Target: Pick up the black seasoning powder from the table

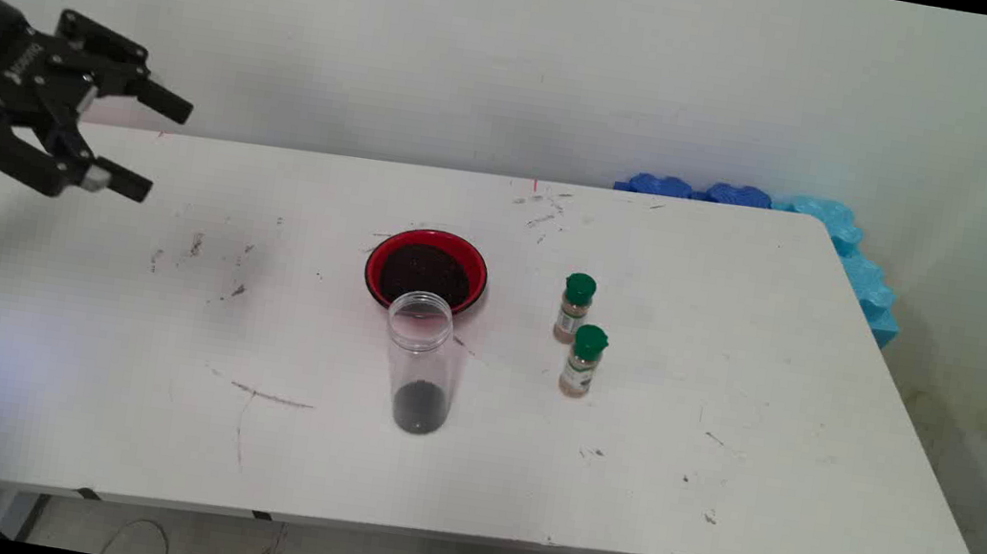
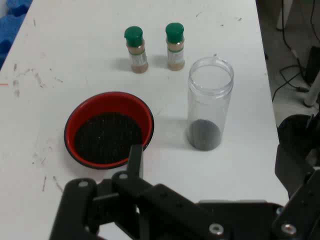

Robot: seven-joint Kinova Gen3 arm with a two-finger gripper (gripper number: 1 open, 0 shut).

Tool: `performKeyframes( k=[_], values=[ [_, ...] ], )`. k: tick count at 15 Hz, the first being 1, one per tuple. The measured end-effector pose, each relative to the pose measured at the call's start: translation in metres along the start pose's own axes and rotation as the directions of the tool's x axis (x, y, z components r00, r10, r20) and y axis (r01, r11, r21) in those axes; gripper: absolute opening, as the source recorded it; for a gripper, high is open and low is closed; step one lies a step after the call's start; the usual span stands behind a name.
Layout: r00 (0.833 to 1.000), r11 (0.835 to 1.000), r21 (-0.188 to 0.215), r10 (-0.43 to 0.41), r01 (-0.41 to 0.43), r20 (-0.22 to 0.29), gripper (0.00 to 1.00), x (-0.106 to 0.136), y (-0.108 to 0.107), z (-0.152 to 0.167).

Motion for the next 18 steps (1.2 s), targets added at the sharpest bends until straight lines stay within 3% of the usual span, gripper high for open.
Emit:
performKeyframes(
  k=[9, 18],
  values=[
    [1.0, 1.0, -0.022, -0.016, 0.016, -0.002, 1.0, -0.031, 0.011, 0.042],
    [0.996, 0.995, -0.056, -0.087, 0.086, -0.012, 1.0, -0.056, 0.025, 0.124]
  ],
)
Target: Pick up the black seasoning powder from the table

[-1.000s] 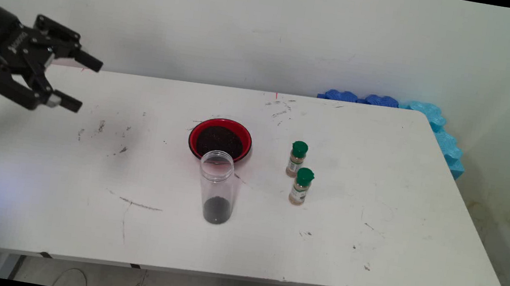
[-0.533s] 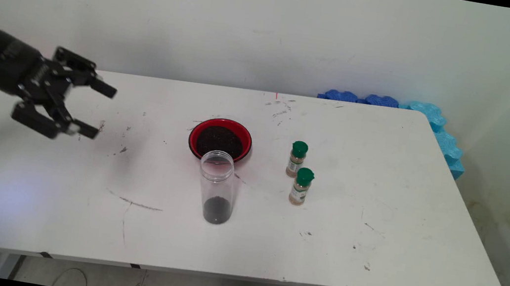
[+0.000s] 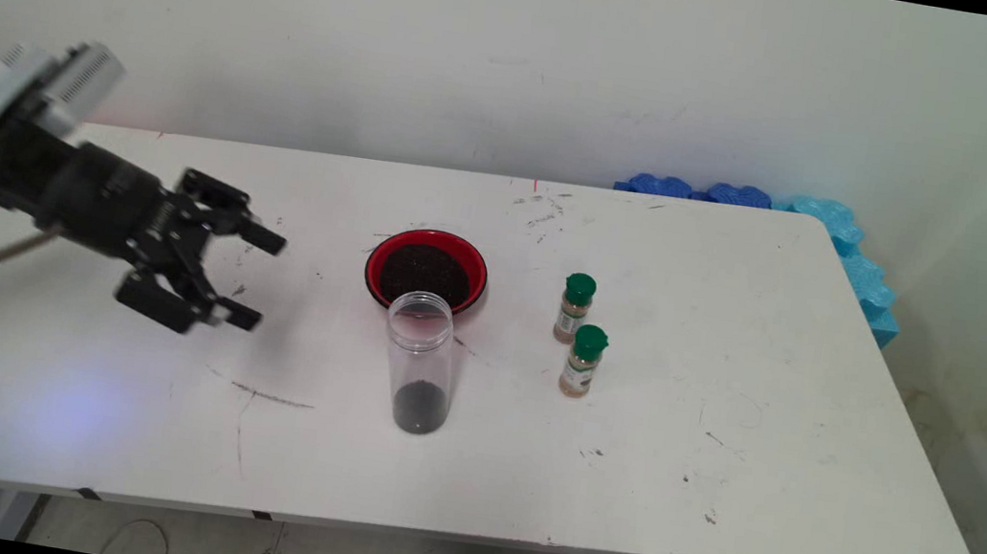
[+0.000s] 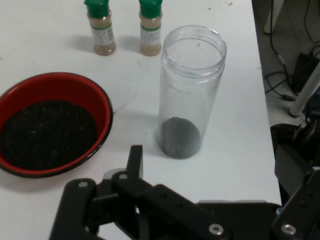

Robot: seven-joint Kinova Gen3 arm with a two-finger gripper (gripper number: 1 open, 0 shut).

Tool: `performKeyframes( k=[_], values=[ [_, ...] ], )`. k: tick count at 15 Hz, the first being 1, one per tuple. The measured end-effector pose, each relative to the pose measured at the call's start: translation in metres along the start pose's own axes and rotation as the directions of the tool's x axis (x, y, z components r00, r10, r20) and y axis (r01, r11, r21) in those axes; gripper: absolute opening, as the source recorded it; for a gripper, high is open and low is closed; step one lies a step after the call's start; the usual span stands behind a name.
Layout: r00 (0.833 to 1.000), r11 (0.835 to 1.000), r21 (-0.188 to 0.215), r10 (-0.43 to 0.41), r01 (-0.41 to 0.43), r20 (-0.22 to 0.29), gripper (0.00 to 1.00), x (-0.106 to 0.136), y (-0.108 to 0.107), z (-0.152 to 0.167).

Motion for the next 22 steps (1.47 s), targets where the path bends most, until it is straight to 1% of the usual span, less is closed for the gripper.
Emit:
performKeyframes(
  k=[8, 12, 16, 22],
  values=[
    [1.0, 0.999, -0.03, -0.016, 0.015, -0.022, 1.0, -0.011, -0.001, 0.066],
    [0.999, 0.999, -0.033, -0.013, 0.012, -0.03, 1.0, -0.013, -0.005, 0.094],
    [0.999, 0.999, -0.036, -0.012, 0.01, -0.036, 1.0, -0.013, -0.01, 0.118],
    [0.999, 0.998, -0.058, 0.002, -0.004, -0.042, 1.0, -0.013, -0.015, 0.147]
  ],
)
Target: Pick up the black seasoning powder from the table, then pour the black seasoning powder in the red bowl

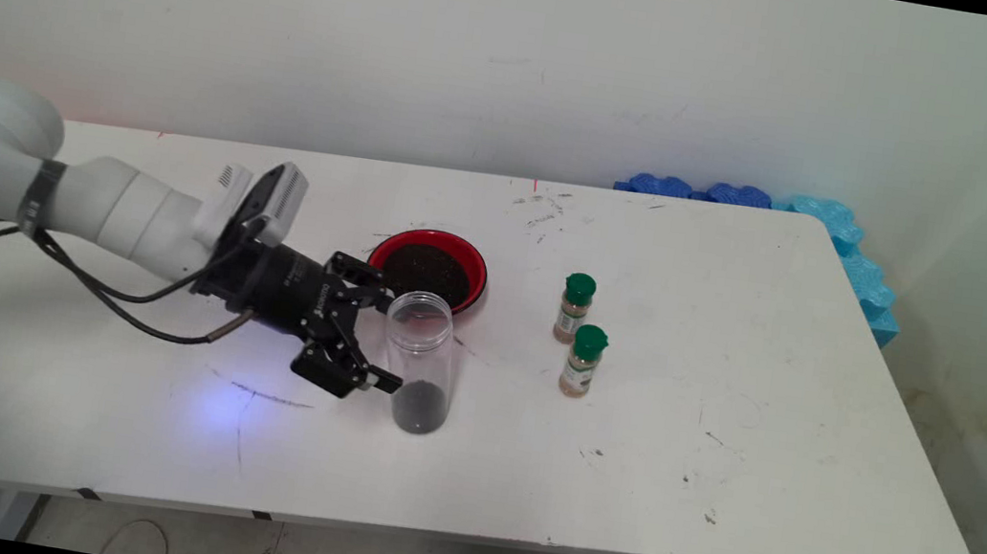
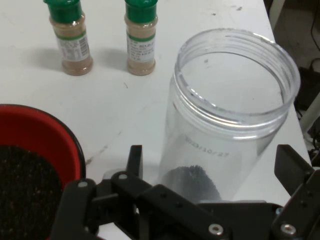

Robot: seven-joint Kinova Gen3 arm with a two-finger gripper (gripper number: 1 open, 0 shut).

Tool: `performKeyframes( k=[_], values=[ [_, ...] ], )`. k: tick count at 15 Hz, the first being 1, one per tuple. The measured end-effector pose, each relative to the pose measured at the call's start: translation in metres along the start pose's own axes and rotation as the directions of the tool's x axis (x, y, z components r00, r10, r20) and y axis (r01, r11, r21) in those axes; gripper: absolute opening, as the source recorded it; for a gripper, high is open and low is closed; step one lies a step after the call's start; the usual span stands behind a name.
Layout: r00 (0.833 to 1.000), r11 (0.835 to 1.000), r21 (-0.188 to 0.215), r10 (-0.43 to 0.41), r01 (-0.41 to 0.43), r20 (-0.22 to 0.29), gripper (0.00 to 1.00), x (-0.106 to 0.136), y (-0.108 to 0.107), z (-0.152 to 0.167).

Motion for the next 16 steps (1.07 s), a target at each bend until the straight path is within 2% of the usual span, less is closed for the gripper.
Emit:
performKeyframes(
  k=[9, 10, 16],
  values=[
    [1.0, 1.0, -0.016, 0.006, -0.006, -0.007, 1.0, 0.001, -0.007, 0.019],
    [1.0, 1.0, -0.017, 0.004, -0.004, -0.007, 0.0, 0.001, -0.008, 0.02],
    [1.0, 0.999, -0.036, -0.01, 0.01, -0.003, 0.0, 0.0, -0.011, 0.015]
  ],
)
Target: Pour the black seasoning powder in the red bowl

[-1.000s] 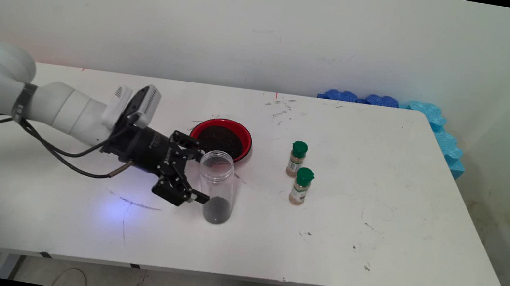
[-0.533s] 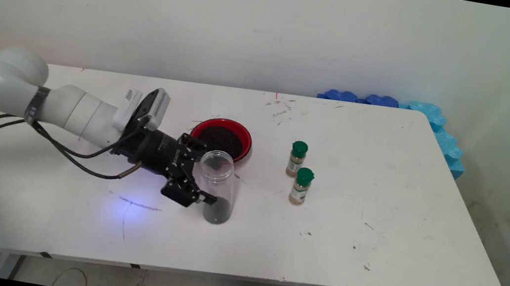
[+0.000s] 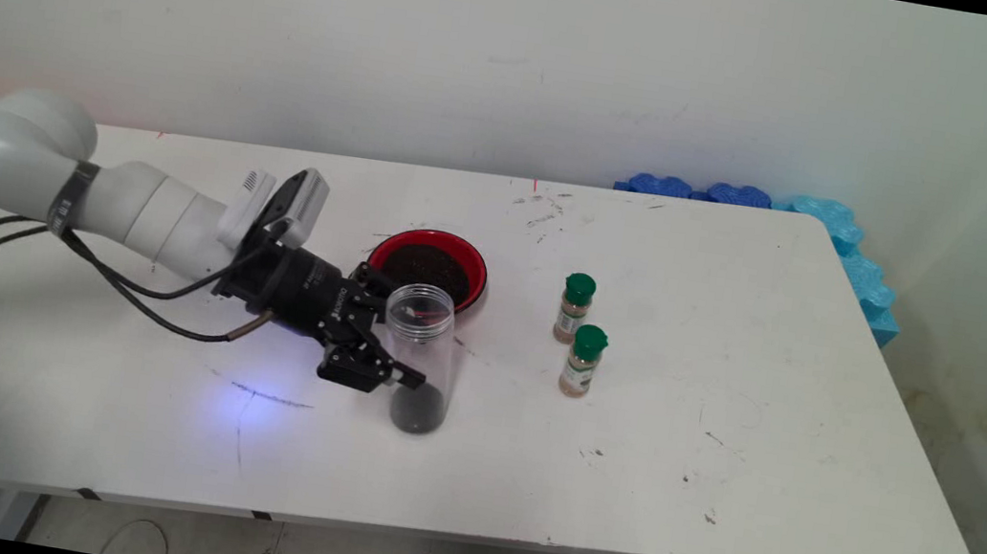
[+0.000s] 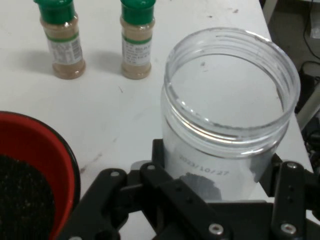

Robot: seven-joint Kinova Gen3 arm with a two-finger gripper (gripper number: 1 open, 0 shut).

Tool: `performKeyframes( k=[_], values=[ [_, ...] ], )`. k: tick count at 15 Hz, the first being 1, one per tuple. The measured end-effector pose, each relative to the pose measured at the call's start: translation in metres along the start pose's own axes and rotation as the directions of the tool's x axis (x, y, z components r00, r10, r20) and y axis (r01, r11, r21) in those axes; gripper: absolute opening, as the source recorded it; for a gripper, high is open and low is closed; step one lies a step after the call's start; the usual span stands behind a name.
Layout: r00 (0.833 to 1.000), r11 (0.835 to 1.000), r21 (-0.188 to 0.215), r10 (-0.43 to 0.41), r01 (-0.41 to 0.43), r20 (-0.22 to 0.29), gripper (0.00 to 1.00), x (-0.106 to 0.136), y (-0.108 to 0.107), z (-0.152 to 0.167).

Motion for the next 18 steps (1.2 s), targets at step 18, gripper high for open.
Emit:
performKeyframes(
  k=[18],
  values=[
    [1.0, 1.0, -0.021, 0.018, -0.018, -0.01, 0.0, 0.044, -0.025, -0.078]
  ],
)
